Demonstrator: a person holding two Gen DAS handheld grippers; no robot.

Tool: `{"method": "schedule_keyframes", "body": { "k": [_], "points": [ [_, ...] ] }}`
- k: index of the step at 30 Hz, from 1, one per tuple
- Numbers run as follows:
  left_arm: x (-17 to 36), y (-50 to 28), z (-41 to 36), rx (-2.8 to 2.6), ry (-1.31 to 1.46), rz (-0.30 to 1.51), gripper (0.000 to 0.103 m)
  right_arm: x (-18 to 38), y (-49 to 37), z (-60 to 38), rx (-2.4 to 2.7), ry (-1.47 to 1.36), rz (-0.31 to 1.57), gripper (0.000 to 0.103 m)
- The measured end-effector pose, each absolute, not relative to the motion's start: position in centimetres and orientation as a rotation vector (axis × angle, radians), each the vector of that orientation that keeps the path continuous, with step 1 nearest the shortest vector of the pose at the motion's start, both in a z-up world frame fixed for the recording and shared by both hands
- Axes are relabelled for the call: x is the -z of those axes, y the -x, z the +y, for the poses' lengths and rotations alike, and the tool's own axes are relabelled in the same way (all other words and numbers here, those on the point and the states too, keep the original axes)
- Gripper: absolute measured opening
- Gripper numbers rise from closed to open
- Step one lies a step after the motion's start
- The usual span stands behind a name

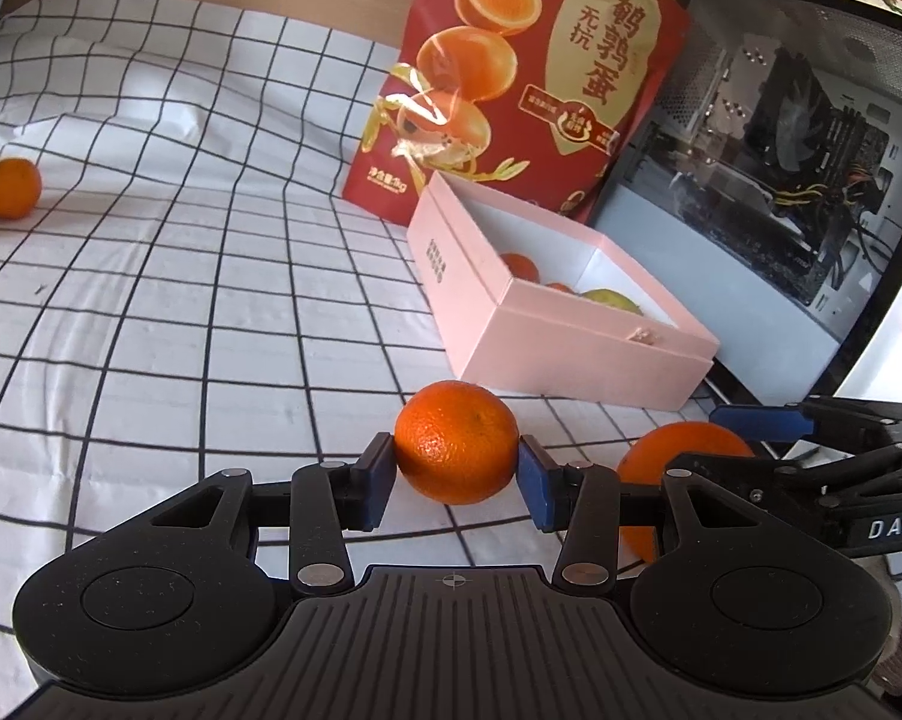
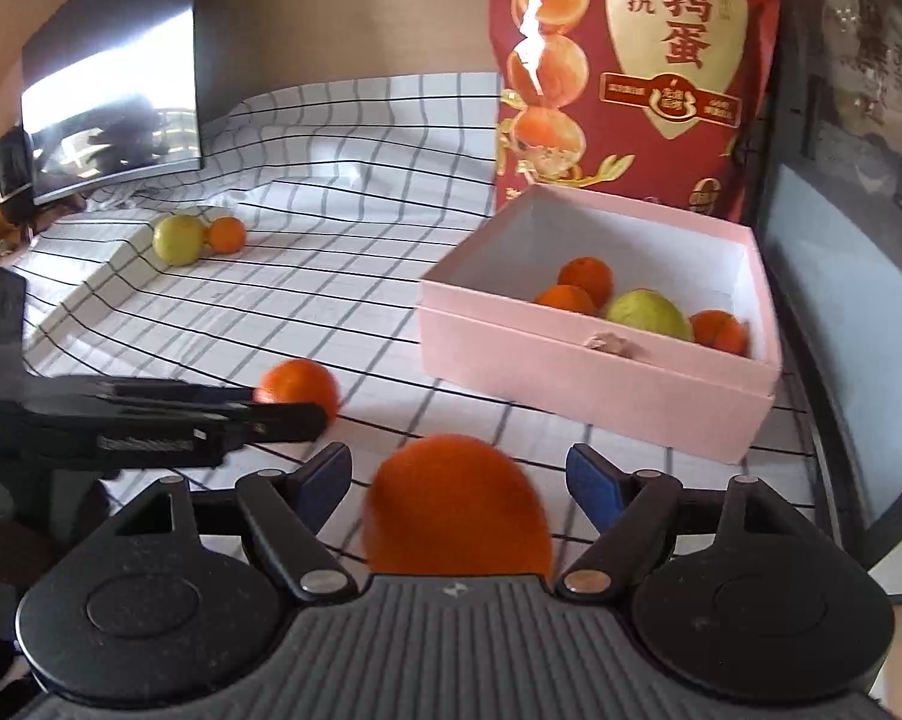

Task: Organize fruits
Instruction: 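Hold the large orange and the mandarin beside the pink box with both tools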

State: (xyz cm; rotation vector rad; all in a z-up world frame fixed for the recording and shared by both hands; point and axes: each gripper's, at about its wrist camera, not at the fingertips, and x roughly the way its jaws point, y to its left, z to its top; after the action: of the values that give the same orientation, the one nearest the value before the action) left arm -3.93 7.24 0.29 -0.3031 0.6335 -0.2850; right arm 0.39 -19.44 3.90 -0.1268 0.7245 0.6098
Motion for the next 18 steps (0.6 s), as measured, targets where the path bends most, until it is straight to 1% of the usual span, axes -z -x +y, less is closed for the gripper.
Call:
{"method": "schedule_keyframes", "body": {
  "k": [4, 10, 14, 18],
  "points": [
    [-0.6, 3.6, 6.8, 0.304, 0.296, 0.658, 0.049, -3.6, -1.0, -20.9, -0.623, 0.087, 0.727, 0.080],
    [-0.5, 3.6, 5.1, 0.240, 0.173, 0.680, 0.049, -3.1, -1.8, -21.8, -0.650, 0.028, 0.752, 0.085],
    [-0.2, 3.9, 4.8, 0.237, 0.156, 0.688, 0.049, -2.0, -1.9, -21.1, -0.717, -0.005, 0.809, 0.086],
    [-0.4, 4.3, 4.5, 0.214, 0.115, 0.683, 0.049, -1.2, -1.1, -19.9, -0.752, 0.023, 0.834, 0.086]
  ]
}}
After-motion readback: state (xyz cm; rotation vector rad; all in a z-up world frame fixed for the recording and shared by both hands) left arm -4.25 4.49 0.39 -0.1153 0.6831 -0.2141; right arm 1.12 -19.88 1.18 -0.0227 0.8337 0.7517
